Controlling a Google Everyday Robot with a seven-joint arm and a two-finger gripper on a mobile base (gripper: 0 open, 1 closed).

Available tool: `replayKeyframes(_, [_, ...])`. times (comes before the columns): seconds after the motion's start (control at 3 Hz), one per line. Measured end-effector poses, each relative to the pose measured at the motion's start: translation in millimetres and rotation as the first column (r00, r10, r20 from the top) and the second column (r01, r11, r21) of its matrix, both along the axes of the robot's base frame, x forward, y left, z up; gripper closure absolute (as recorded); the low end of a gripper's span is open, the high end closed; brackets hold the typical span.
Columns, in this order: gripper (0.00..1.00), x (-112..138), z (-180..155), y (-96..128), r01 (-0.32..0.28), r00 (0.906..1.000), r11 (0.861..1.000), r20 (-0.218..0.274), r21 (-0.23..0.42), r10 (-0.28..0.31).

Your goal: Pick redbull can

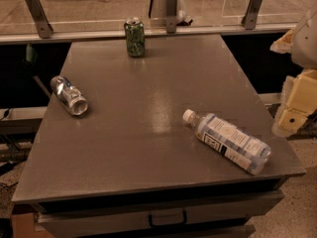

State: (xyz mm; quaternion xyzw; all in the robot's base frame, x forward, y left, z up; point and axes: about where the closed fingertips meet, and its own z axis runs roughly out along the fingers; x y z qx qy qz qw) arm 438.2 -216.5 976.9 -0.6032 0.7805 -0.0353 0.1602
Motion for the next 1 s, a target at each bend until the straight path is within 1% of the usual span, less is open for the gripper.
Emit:
replayKeyframes(0.33, [0.00, 0.0, 0.0, 0.0, 0.000, 1.0000, 1.000, 0.000, 0.000, 0.000])
replayKeyframes(0.67, [0.00, 11.2, -8.8, 27.2, -0.010, 0.9999, 0.999, -0.006, 0.049, 0.010])
replayKeyframes(1.0, [0.00, 38.4, -22.2, 96.0, -0.060, 0.9982, 0.992, -0.004, 0.110, 0.061])
